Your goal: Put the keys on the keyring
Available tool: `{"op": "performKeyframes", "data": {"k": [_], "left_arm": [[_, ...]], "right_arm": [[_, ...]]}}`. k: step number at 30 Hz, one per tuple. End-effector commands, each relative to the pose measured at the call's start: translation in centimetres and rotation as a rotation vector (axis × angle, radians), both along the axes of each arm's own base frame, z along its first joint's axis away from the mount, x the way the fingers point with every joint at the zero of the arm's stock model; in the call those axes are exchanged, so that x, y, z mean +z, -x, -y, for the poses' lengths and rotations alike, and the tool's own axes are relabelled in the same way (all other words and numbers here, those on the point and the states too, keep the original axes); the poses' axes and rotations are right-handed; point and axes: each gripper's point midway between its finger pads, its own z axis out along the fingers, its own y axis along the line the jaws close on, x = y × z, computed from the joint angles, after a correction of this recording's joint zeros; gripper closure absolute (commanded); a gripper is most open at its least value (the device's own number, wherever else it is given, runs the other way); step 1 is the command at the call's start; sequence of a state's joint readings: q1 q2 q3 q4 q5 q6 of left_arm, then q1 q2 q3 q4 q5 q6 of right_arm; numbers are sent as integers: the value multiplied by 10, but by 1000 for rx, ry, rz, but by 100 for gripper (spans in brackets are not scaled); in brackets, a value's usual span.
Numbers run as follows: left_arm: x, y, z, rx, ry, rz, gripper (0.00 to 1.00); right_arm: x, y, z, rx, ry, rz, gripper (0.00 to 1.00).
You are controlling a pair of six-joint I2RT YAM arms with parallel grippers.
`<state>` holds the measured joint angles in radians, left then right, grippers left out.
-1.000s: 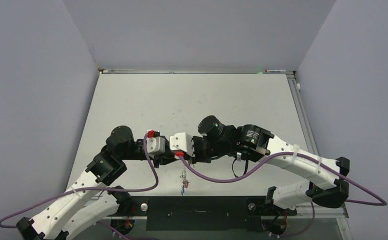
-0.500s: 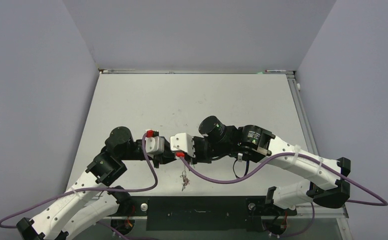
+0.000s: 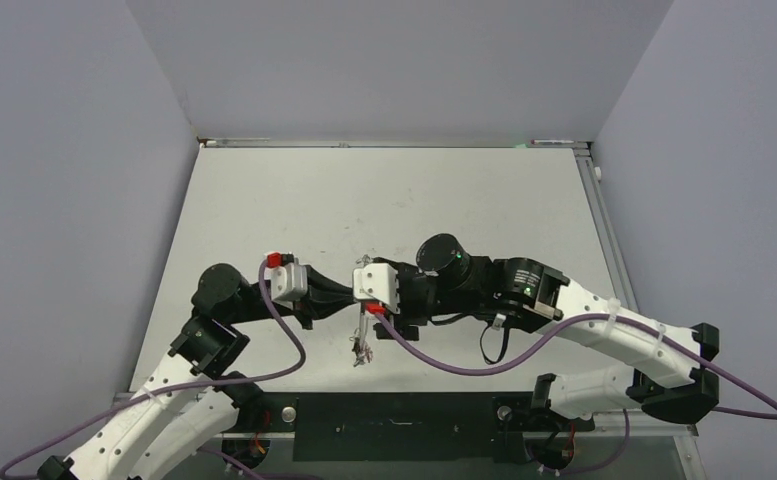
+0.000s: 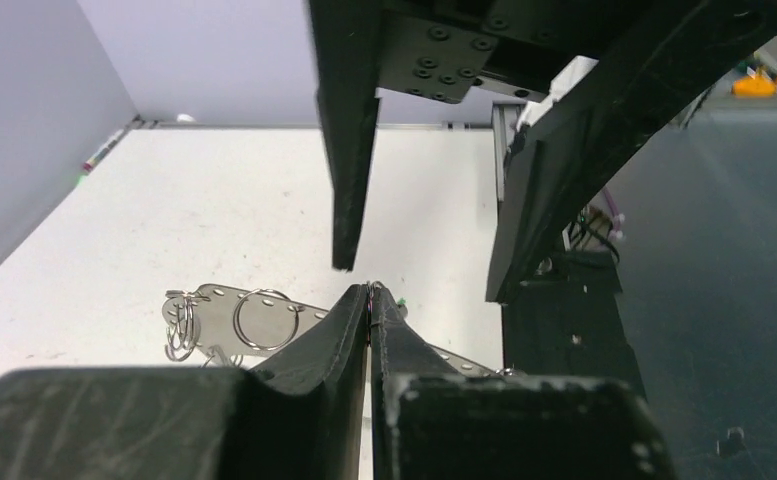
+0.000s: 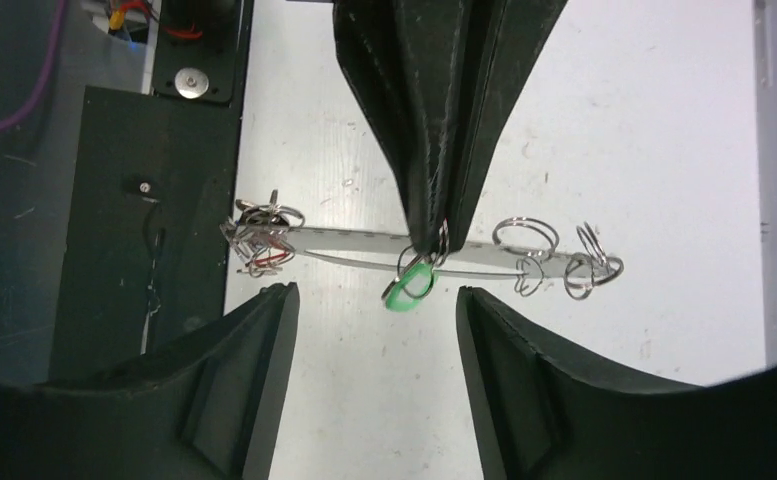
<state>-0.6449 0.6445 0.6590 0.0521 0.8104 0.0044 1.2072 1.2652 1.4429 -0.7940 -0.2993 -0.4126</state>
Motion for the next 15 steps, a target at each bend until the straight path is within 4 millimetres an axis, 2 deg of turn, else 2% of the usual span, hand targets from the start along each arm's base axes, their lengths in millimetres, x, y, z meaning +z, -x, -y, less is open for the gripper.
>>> {"op": "performKeyframes", "data": {"k": [1,4,7,13,15], "left_arm": [[54,3,-11,0,206,81,100],[66,5,-17,8,261,98,100],[74,7,-23,21,304,109,100],[89,19,-32,10,386,137,100],[92,22,-34,9,403,142,100]], "right_arm": [[56,0,2,-18,-242,90,39],[84,2,13,-39,-396,129,38],[100,8,18,-31,-524,132,38],[105,5,7,-57,-674,84,39],[109,7,-1,-36,-721,53,49]]}}
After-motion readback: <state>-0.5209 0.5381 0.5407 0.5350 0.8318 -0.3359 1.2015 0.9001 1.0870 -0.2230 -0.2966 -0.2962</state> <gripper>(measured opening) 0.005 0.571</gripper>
